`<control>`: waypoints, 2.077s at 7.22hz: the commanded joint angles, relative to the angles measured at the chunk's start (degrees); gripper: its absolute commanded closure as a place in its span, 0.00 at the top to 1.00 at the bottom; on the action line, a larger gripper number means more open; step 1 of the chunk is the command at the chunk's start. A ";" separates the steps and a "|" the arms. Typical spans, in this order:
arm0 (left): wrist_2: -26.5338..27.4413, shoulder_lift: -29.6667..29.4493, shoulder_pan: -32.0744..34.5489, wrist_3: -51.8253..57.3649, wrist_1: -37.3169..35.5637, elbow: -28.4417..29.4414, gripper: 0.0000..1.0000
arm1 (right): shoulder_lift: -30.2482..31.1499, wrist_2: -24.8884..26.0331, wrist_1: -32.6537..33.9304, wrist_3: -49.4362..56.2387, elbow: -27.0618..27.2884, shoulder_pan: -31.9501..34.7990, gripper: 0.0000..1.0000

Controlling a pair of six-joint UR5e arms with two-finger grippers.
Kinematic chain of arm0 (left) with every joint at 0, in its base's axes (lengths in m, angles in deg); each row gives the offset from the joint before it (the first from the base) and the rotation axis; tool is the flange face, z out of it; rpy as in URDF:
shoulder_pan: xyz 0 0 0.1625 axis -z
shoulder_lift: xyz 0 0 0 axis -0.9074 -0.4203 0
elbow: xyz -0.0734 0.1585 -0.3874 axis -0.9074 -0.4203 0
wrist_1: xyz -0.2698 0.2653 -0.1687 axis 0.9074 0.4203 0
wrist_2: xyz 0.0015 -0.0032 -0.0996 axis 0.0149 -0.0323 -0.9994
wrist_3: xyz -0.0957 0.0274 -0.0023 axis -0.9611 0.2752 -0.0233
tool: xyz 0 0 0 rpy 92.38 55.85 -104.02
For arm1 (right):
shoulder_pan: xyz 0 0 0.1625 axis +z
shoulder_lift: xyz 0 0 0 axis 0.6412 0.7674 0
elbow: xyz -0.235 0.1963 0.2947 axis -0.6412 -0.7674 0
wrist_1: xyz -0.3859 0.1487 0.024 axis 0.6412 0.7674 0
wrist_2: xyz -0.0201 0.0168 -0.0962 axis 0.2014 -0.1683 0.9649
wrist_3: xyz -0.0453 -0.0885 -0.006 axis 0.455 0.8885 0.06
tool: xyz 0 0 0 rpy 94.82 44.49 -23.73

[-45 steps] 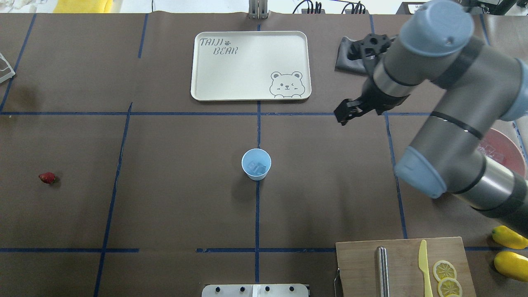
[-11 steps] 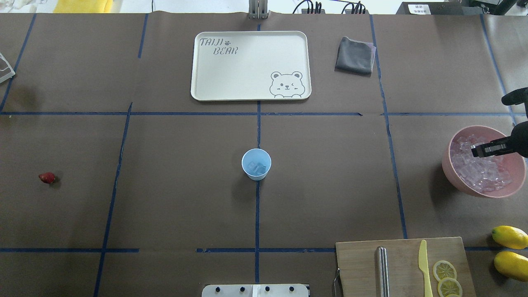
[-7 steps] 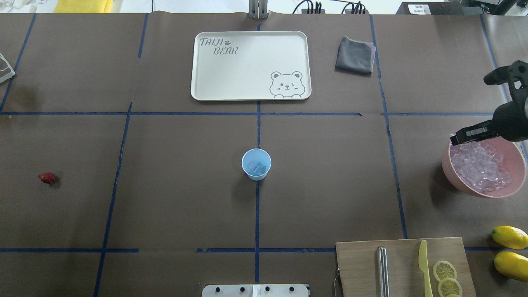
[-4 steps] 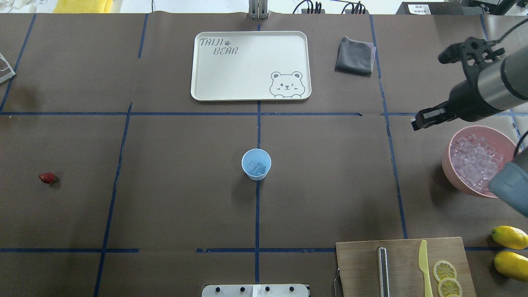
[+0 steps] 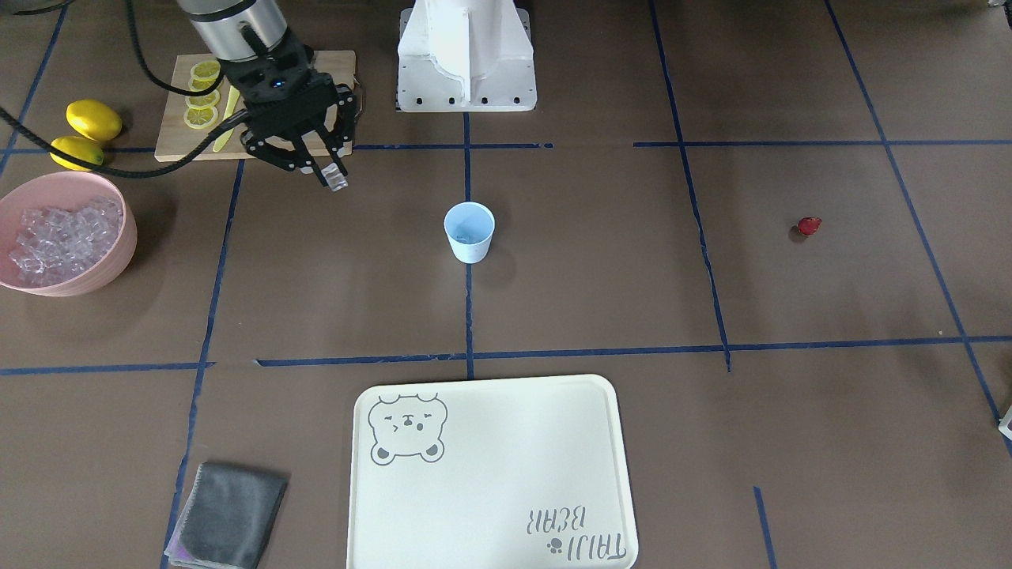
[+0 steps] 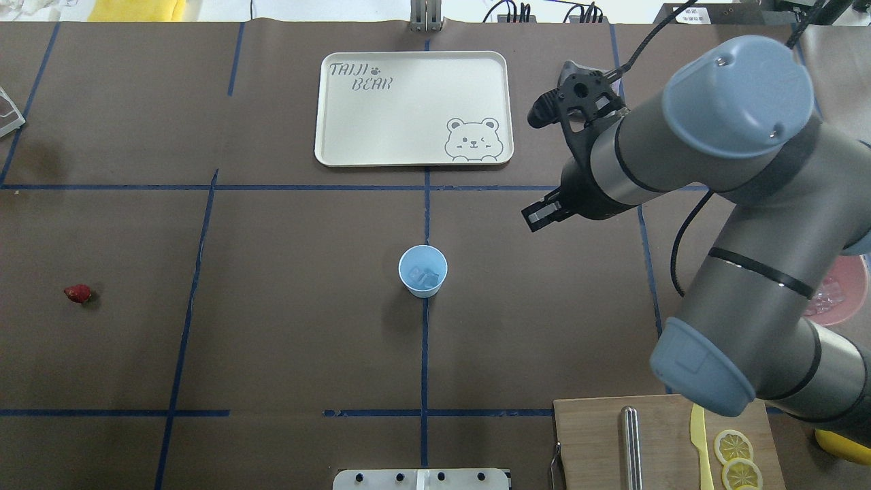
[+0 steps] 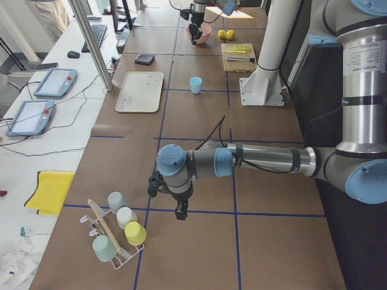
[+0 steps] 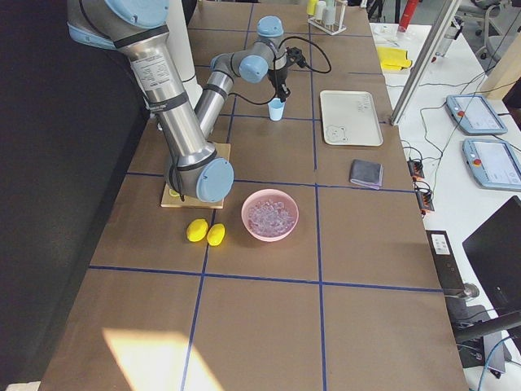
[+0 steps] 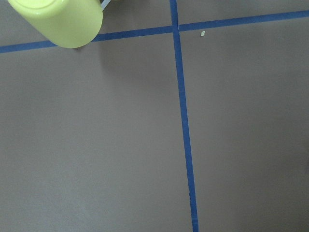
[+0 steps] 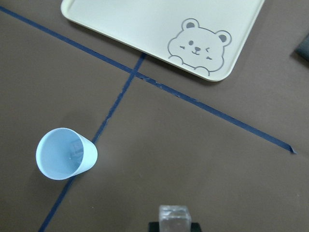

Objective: Put ice and strawberries in cup
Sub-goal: 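Carry the ice cube with the right gripper over the blue cup, then lower the right gripper into the cup and release the ice cube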

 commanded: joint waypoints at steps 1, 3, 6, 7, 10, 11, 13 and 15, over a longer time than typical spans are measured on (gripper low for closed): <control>0.00 1.13 0.00 0.09 0.14 -0.22 1.00 | -9.06 3.75 7.10 -4.98 -5.47 -3.61 0.00; 0.00 1.49 0.00 0.09 0.32 -0.40 1.00 | -16.37 4.03 7.59 -15.43 -14.33 -5.89 0.00; 0.00 1.49 0.00 0.09 0.41 -0.48 1.00 | -19.48 7.98 4.28 -24.25 -21.65 -10.90 0.00; 0.00 1.49 0.00 0.00 0.49 -0.48 1.00 | -19.48 8.07 2.95 -26.45 -24.11 -11.52 0.00; 0.00 1.49 0.00 0.00 0.49 -0.48 1.00 | -18.87 10.09 2.49 -26.30 -25.10 -12.14 0.00; 0.00 1.49 0.00 0.00 0.58 -0.48 1.00 | -18.86 10.09 2.49 -26.30 -25.01 -12.14 0.10; 0.00 1.49 0.00 0.00 0.58 -0.48 1.00 | -19.04 10.62 2.49 -26.47 -24.92 -12.50 1.00; 0.00 1.49 0.00 0.00 0.67 -0.57 1.00 | -19.04 10.53 2.49 -26.38 -24.75 -12.50 1.00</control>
